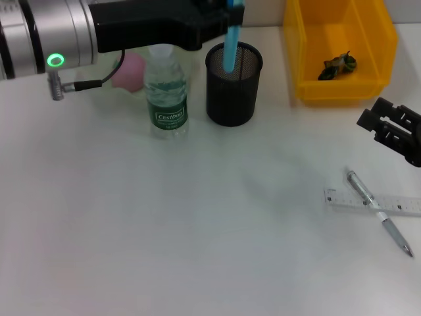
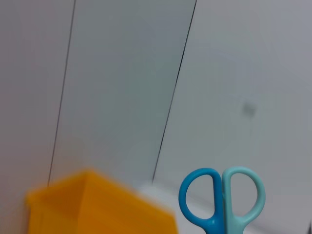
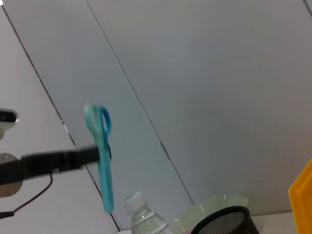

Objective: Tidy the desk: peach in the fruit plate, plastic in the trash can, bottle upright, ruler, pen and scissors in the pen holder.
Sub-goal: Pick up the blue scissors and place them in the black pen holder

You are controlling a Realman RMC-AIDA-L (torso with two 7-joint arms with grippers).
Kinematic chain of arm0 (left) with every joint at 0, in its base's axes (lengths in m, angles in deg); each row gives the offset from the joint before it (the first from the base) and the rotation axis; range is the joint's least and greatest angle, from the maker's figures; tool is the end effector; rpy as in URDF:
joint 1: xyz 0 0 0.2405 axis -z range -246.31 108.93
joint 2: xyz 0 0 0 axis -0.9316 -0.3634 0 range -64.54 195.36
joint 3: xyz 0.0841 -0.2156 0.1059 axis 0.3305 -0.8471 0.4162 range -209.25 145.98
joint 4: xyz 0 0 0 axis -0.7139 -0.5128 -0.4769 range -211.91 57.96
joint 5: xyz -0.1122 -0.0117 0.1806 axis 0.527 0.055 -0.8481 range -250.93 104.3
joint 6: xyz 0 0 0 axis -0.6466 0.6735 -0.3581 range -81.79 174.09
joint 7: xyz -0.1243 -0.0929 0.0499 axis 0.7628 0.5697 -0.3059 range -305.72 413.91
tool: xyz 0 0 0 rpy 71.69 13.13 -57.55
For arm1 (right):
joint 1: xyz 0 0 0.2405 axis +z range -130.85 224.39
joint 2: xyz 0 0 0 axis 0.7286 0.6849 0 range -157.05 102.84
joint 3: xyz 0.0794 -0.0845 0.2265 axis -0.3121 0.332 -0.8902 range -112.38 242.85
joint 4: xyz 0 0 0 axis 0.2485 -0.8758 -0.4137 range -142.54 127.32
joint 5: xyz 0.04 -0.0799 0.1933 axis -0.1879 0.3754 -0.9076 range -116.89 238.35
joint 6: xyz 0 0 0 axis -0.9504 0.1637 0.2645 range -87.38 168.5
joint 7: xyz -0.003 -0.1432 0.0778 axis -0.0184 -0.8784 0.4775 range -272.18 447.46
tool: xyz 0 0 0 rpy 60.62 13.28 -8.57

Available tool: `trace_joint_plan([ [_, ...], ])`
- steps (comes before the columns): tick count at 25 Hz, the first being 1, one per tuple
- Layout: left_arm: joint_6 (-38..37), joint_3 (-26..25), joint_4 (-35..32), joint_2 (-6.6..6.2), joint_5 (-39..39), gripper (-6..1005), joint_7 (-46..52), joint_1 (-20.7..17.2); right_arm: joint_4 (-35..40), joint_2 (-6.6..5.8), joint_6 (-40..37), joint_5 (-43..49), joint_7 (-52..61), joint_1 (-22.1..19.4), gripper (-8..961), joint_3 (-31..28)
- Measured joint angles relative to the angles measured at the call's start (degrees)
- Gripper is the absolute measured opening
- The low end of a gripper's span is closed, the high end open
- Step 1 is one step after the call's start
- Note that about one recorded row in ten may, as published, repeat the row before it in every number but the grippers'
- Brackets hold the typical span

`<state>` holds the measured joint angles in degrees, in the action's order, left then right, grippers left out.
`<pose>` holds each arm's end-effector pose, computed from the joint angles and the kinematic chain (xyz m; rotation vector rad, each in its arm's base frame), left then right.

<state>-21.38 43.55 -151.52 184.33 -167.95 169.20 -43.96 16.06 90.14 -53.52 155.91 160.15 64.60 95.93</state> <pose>-0.1136 0.3735 0.0079 -2.6264 -0.5925 -0.8067 0.3124 0.2829 0.0149 -2.2133 0.8963 1.1652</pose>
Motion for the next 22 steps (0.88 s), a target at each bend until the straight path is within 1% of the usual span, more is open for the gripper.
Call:
trace_joint_plan([
  [2,0.0,0.0,0.0,0.0,0.0,260,0.0,0.0,-0.05,0.2,0.04,0.01,0.02,-0.27,705,-0.13],
  [3,1.08,0.09,4.41,0.06,6.45,260,-7.3,-0.09,-0.11,0.24,0.08,0.03,0.04,-0.31,704,-0.17],
  [4,1.08,0.09,4.41,0.06,6.45,261,-7.3,-0.09,-0.33,0.28,0.13,0.07,0.16,-0.32,704,-0.19],
  [5,1.98,0.6,11.92,0.09,16.13,262,-18.96,0.32,-0.53,0.29,0.18,0.12,0.27,-0.3,704,-0.19],
  [6,1.99,0.9,15.1,0.08,19.37,262,-23.29,0.77,-1.0,0.31,0.18,0.25,0.43,-0.17,704,-0.16],
  [7,1.99,0.9,15.1,0.08,19.37,263,-23.29,0.77,-1.0,0.31,0.18,0.25,0.43,-0.17,704,-0.16],
  [8,1.9,1.24,18.24,0.07,22.14,263,-27.14,1.17,-1.21,0.31,0.18,0.28,0.48,-0.04,704,-0.12],
  [9,1.84,2.69,22.98,0.14,27.32,264,-33.9,1.81,-1.36,0.32,0.18,0.3,0.54,0.03,704,-0.02],
  [10,1.85,3.52,24.17,0.16,29.02,264,-35.86,1.99,-1.5,0.33,0.18,0.32,0.58,0.12,704,0.09],
  [11,2.14,6.55,27.55,0.19,34.89,265,-42.78,2.67,-1.6,0.43,0.22,0.37,0.66,0.18,704,0.23],
  [12,2.14,6.55,27.55,0.19,34.89,265,-42.78,2.67,-1.6,0.43,0.22,0.37,0.66,0.18,704,0.23],
  [16,3.19,12.08,32.88,0.26,44.95,268,-54.27,3.98,-1.72,0.86,0.51,0.45,0.7,0.21,705,0.46],
  [17,3.19,12.08,32.88,0.26,44.95,268,-54.27,3.98,-1.72,0.86,0.51,0.45,0.7,0.21,705,0.46],
  [18,4.62,15.48,35.83,0.29,50.36,269,-59.69,5.07,-1.88,0.86,0.52,0.48,0.71,0.21,705,0.49],
  [19,5.19,16.41,36.58,0.28,51.98,269,-60.98,5.4,-2.1,0.87,0.52,0.5,0.71,0.2,705,0.51],
  [22,8.42,21.33,39.56,0.27,59.66,271,-67.05,6.8,-3.01,0.94,0.72,0.52,0.71,0.18,705,0.53],
])
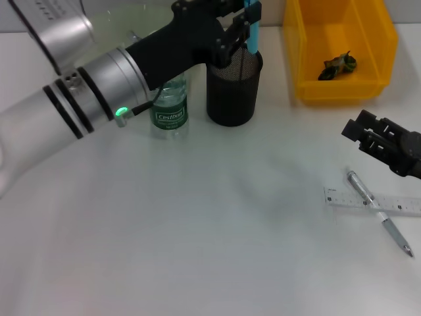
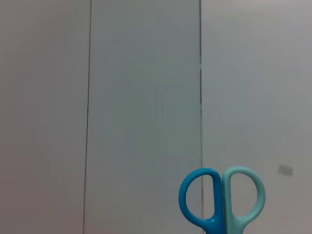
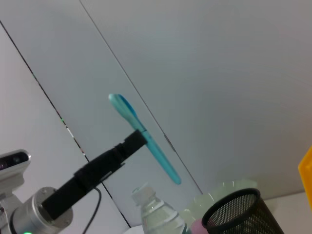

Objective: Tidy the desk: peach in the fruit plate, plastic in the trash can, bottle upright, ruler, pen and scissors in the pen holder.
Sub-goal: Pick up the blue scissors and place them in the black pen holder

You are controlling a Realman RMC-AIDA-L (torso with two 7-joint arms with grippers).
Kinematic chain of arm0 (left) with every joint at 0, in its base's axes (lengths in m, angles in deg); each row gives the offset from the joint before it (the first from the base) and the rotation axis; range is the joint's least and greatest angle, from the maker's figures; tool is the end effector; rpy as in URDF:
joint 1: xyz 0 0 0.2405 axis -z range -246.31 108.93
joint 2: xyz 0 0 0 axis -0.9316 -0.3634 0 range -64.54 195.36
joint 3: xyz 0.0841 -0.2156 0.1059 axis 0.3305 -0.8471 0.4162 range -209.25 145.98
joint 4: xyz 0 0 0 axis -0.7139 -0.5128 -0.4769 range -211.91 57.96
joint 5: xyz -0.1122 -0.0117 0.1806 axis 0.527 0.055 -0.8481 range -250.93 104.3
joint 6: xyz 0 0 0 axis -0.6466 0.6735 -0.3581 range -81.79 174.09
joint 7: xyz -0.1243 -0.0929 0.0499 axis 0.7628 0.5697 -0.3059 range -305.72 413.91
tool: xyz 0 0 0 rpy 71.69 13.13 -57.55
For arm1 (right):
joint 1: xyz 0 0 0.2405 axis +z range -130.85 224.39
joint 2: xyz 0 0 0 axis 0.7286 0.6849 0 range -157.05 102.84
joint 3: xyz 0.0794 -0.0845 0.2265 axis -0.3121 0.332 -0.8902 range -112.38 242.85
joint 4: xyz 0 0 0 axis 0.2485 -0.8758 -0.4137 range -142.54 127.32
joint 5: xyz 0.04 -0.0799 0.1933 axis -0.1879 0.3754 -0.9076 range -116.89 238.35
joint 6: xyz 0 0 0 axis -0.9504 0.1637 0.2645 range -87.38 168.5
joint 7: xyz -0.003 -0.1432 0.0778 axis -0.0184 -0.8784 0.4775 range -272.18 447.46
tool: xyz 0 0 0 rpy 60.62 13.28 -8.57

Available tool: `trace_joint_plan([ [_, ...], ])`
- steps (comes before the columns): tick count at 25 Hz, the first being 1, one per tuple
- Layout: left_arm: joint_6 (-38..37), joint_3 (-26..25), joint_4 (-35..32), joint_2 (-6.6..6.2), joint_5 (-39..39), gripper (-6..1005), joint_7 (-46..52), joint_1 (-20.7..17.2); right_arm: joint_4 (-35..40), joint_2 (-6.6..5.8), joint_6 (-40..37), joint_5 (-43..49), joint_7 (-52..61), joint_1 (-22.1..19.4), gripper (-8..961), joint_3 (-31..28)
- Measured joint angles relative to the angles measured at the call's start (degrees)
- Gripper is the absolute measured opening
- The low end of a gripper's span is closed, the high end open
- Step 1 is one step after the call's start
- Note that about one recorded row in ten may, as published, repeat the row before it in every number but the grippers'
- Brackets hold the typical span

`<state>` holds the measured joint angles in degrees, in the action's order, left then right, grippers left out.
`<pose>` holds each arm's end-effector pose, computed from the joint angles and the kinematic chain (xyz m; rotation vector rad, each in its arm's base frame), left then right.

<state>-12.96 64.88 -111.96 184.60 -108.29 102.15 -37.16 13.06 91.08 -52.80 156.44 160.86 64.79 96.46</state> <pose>-0.1433 0.3849 -0.0658 -2.3357 -0.2644 -1.0998 0.3097 0.2772 -0.0036 -2.2111 0.9882 1.1989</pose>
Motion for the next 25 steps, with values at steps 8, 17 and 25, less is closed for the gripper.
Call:
trace_joint_plan([
  [8,6.57,7.28,1.43,-0.01,10.99,275,-8.36,1.4,-1.19,0.86,1.45,0.58,-0.27,-0.04,704,0.26],
  [17,10.42,7.61,5.19,-0.01,13.27,280,-10.86,3.48,-3.81,1.0,2.9,0.45,-0.46,0.56,705,0.3],
  [25,10.24,7.96,5.69,-0.01,14.8,285,-11.07,3.96,-4.33,1.07,3.02,0.28,-0.5,0.33,704,-0.36],
])
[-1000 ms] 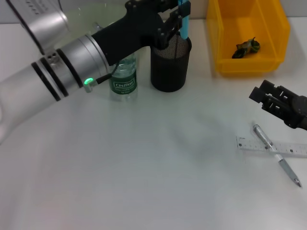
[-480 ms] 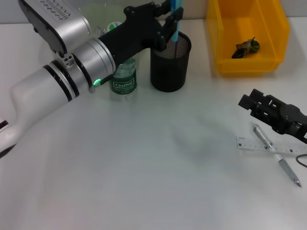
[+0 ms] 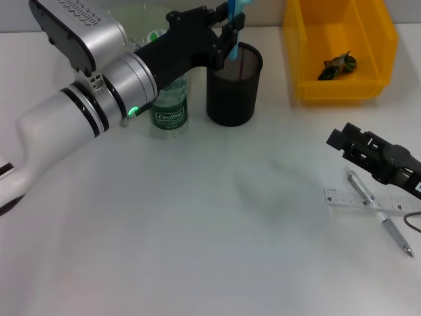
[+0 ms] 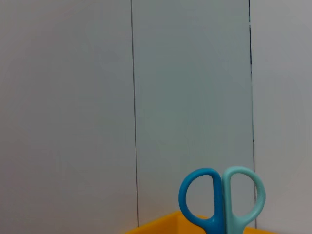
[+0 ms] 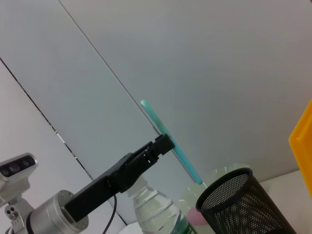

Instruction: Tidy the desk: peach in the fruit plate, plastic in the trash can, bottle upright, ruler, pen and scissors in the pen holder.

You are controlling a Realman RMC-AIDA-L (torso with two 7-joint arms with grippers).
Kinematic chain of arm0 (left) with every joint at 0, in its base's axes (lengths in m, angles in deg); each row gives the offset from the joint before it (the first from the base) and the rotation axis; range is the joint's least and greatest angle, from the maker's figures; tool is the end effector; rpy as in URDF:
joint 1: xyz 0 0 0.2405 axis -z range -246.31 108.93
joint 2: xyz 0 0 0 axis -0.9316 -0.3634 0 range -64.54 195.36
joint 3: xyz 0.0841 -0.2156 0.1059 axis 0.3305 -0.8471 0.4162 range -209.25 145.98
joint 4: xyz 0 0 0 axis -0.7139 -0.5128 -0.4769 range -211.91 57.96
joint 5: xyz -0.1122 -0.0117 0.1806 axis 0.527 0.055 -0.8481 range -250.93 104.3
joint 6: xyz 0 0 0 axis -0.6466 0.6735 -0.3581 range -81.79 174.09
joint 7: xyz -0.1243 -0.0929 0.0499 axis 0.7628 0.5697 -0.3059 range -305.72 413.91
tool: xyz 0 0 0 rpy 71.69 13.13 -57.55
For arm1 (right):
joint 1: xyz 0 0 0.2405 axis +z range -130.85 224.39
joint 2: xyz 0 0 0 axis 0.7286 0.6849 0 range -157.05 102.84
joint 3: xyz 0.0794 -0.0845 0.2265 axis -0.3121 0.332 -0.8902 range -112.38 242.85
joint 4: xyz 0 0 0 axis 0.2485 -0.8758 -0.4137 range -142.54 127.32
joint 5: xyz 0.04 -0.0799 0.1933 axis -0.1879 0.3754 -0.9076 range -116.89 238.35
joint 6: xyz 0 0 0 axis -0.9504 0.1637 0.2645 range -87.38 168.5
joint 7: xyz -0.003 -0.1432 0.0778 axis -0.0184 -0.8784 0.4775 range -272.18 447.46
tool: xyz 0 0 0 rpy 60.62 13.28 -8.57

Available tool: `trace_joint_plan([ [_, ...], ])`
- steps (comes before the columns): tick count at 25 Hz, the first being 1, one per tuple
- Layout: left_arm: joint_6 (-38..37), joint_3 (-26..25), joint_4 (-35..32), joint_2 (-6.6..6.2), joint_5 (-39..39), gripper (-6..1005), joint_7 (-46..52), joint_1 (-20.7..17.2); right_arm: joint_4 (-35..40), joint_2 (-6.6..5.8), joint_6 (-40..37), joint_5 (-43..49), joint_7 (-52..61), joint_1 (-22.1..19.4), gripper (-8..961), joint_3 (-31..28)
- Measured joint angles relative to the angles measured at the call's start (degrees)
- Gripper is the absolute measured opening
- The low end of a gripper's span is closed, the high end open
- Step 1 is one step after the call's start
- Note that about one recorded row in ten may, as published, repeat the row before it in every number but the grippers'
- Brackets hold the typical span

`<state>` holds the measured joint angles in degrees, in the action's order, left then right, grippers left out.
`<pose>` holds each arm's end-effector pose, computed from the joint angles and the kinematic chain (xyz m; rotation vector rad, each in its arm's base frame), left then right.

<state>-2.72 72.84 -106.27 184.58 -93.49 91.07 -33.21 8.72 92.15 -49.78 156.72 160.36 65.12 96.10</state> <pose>-0.1592 0.4062 -0.0841 -2.2641 -0.3044 -0.8998 0.3109 0.2732 -0.0258 -2.1689 1.0974 1.2050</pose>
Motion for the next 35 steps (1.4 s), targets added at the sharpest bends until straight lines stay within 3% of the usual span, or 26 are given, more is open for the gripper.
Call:
trace_joint_plan([
  [22,3.68,3.1,0.3,0.0,3.47,297,-0.13,1.48,0.37,-0.15,0.0,-0.09,-0.04,1.25,705,-0.02],
  [27,3.91,3.11,0.24,0.0,3.48,454,-0.15,1.59,0.41,-0.18,0.15,-0.11,-0.04,1.56,704,-0.06],
  [35,0.07,2.82,-0.22,0.0,3.48,456,-0.16,0.22,0.47,-0.24,0.22,-0.11,-0.04,1.82,704,-0.11],
])
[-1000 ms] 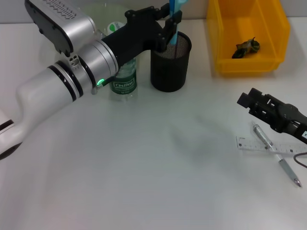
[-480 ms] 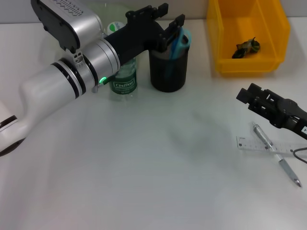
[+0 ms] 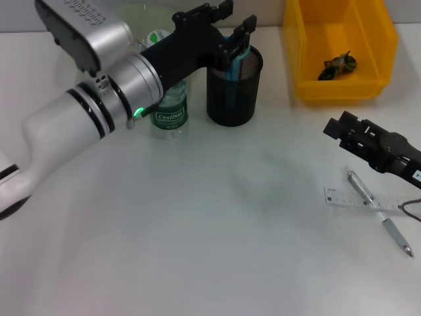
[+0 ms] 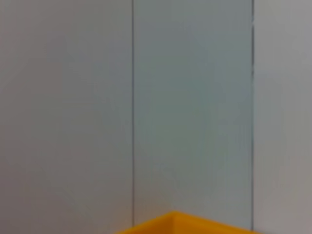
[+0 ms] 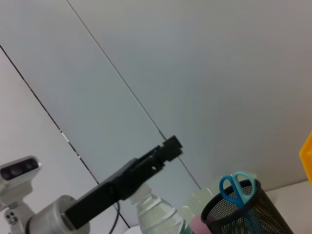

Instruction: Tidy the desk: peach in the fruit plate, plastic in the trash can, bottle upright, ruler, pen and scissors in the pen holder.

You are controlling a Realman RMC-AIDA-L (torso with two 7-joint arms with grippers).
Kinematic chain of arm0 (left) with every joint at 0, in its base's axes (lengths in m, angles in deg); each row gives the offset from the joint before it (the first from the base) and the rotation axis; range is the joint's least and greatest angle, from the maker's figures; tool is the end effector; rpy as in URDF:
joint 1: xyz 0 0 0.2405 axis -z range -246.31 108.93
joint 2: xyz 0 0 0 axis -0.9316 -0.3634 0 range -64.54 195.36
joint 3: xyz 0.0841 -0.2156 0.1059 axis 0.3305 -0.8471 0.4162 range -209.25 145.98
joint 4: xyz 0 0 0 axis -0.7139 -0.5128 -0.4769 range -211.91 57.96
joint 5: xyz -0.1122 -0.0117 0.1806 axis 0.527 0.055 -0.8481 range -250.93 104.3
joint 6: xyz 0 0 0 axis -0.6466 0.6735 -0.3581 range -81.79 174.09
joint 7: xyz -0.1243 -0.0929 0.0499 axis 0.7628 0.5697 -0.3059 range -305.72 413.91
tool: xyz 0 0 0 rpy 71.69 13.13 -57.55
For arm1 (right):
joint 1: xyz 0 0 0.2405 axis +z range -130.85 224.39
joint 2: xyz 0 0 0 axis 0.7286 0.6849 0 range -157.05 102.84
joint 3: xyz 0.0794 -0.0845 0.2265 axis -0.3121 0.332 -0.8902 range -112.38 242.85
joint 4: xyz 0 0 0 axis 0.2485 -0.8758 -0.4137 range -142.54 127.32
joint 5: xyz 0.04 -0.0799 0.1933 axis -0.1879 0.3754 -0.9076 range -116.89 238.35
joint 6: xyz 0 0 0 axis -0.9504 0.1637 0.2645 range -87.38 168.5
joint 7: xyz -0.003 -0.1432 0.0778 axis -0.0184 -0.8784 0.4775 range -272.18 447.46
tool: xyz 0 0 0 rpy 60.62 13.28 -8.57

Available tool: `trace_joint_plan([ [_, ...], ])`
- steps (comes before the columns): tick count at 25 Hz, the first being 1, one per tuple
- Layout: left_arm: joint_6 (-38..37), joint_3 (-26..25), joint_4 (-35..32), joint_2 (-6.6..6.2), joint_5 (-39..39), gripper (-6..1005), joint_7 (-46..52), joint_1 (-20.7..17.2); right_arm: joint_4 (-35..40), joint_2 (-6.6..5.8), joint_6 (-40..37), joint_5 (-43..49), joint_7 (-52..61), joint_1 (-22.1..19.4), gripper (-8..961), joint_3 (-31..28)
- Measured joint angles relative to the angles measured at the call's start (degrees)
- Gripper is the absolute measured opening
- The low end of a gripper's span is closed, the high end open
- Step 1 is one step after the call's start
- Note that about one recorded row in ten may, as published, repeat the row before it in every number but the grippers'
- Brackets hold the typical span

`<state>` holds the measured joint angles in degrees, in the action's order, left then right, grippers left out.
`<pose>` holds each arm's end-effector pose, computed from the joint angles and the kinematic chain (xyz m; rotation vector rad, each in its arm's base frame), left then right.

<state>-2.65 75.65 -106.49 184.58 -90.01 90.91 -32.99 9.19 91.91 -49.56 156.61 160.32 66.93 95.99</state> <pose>-0.1544 0.4038 -0.0881 -2.2684 -0.3236 -0.9254 0.3039 0.2848 -0.0223 -2.1906 1.0549 1.2076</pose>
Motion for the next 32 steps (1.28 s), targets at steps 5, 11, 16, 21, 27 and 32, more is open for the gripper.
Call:
trace_joint_plan([
  [5,-11.11,-0.5,-0.15,-0.28,-0.02,458,1.15,-3.1,2.52,-0.19,-1.92,0.11,0.32,-1.42,705,0.1],
  [11,-24.74,-1.22,0.23,-1.76,-2.1,461,10.89,-7.34,6.23,-0.89,-5.79,0.27,2.08,-3.43,705,0.12],
  [16,-33.05,-8.09,1.83,-4.7,-16.75,460,24.09,-7.85,10.3,-1.3,-7.8,0.31,5.55,-4.68,705,0.09],
  [21,-43.73,-17.29,2.45,-5.54,-33.2,458,28.59,-7.59,12.81,-1.36,-8.08,1.03,6.92,-4.65,704,0.52],
  [27,-45.22,-24.03,0.69,-5.43,-53.29,456,27.95,-7.98,20.74,-1.5,-9.68,6.58,12.59,-4.21,704,0.49],
  [32,-45.05,-30.86,-0.56,-4.34,-59.83,455,27.78,-10.65,37.15,-2.18,-13.9,16.55,24.42,-3.54,705,0.51],
])
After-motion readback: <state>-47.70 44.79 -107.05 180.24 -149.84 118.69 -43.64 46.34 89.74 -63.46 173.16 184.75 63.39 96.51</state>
